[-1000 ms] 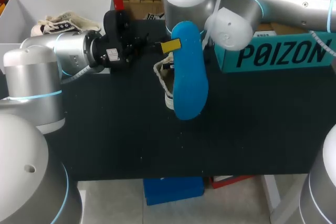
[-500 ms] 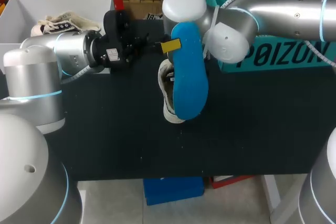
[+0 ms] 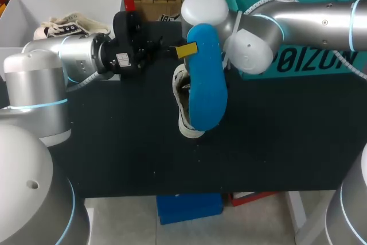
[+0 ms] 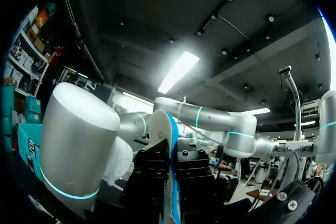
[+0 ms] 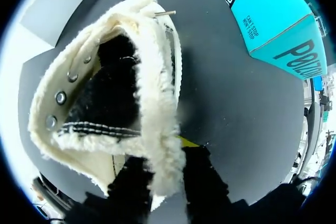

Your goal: Take the shoe out of the shoebox, open the shoe tongue, remove and reinsert the insole, then place the shoe into the shoebox

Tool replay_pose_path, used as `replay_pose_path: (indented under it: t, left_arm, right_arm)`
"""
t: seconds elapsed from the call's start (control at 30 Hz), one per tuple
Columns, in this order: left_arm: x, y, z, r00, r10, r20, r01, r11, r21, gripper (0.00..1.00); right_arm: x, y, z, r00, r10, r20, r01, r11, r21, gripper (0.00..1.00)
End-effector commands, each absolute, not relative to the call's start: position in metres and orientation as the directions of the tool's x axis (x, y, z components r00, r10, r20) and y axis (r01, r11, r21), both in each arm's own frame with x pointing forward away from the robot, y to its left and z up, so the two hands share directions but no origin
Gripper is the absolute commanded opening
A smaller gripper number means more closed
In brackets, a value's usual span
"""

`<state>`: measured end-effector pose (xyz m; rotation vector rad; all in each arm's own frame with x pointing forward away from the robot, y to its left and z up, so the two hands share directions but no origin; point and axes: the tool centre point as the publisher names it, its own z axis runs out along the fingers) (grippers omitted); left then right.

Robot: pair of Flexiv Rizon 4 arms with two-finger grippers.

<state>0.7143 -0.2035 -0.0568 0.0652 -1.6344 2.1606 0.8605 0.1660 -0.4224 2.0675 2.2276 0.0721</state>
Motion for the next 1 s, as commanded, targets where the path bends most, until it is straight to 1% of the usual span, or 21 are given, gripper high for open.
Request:
replay_pose_path:
  t: [0.03, 0.23, 0.37, 0.47, 0.67, 0.77, 1.0]
  left_arm:
    - [0.713, -0.204, -0.057, -0.908, 0.303, 0.288, -0.360, -0.214, -0.908, 0.00]
    - [0.713, -0.204, -0.057, -0.908, 0.303, 0.288, -0.360, -0.214, -0.908, 0.00]
    - [0.713, -0.204, -0.057, -0.908, 0.303, 0.288, -0.360, -0.214, -0.908, 0.00]
    - [0.713, -0.204, -0.057, -0.908, 0.303, 0.288, -0.360, -0.214, -0.908, 0.00]
    - [0.713, -0.204, -0.057, -0.908, 0.303, 0.288, -0.360, -0.214, -0.908, 0.00]
    - [0.713, -0.204, -0.057, -0.908, 0.303, 0.288, -0.360, -0.214, -0.908, 0.00]
    - [0.713, -0.204, -0.057, -0.908, 0.303, 0.288, -0.360, -0.214, -0.908, 0.00]
  right_arm:
    - [0.860, 0.162, -0.409, -0.069, 0.996, -0.049, 0.991, 0.074, 0.115, 1.00]
    - [0.863, 0.150, -0.382, -0.049, 0.997, -0.064, 0.987, 0.058, 0.148, 1.00]
    - [0.865, 0.140, -0.367, -0.034, 0.997, -0.062, 0.988, 0.043, 0.148, 1.00]
    - [0.866, 0.129, -0.357, -0.017, 0.999, 0.031, 0.993, 0.013, 0.121, 1.00]
    - [0.867, 0.111, -0.341, -0.013, 0.980, 0.198, 0.994, -0.008, 0.105, 1.00]
    - [0.866, 0.106, -0.337, -0.048, 0.954, 0.295, 0.995, 0.021, 0.095, 1.00]
    - [0.865, 0.105, -0.330, -0.087, 0.897, 0.433, 0.994, 0.049, 0.099, 1.00]
